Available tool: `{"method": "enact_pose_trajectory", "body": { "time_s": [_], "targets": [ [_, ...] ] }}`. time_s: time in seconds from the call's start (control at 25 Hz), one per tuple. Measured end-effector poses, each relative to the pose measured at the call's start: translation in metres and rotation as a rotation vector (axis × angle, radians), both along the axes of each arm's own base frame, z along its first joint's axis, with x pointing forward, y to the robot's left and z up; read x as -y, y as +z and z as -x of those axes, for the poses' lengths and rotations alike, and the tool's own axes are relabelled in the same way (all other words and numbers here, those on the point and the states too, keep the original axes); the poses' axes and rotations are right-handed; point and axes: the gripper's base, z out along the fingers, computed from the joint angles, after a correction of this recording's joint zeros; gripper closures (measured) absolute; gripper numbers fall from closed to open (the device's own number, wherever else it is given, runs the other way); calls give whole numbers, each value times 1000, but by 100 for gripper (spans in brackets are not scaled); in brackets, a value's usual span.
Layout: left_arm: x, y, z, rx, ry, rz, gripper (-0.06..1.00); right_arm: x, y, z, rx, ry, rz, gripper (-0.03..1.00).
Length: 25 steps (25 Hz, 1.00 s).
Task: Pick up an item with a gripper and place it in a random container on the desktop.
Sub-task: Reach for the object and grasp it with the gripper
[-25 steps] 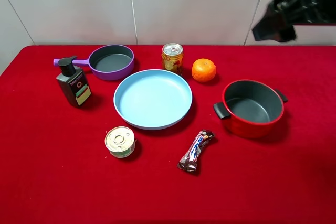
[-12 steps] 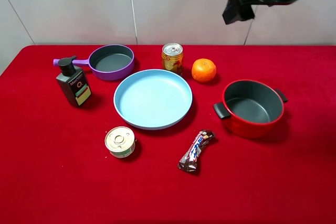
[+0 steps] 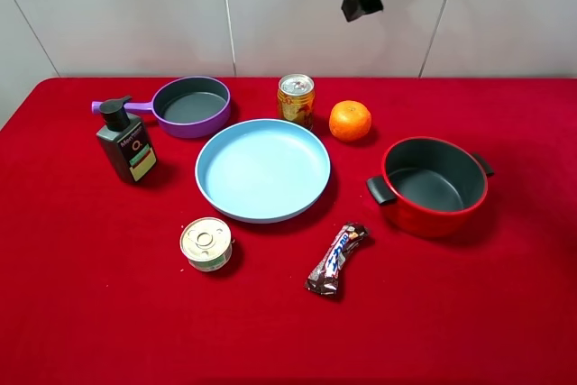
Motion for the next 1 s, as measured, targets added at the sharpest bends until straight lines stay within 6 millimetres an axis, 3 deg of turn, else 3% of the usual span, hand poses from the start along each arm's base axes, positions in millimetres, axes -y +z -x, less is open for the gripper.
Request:
{"method": "enact_pose_trajectory", "body": {
  "time_s": [0.48, 1.0],
  "targets": [
    [0, 0, 0, 0, 0, 0, -5, -26, -22, -51, 1, 1, -13, 27],
    [0, 0, 0, 0, 0, 0, -5, -44, -72, -74, -66, 12, -66, 27]
  ]
}}
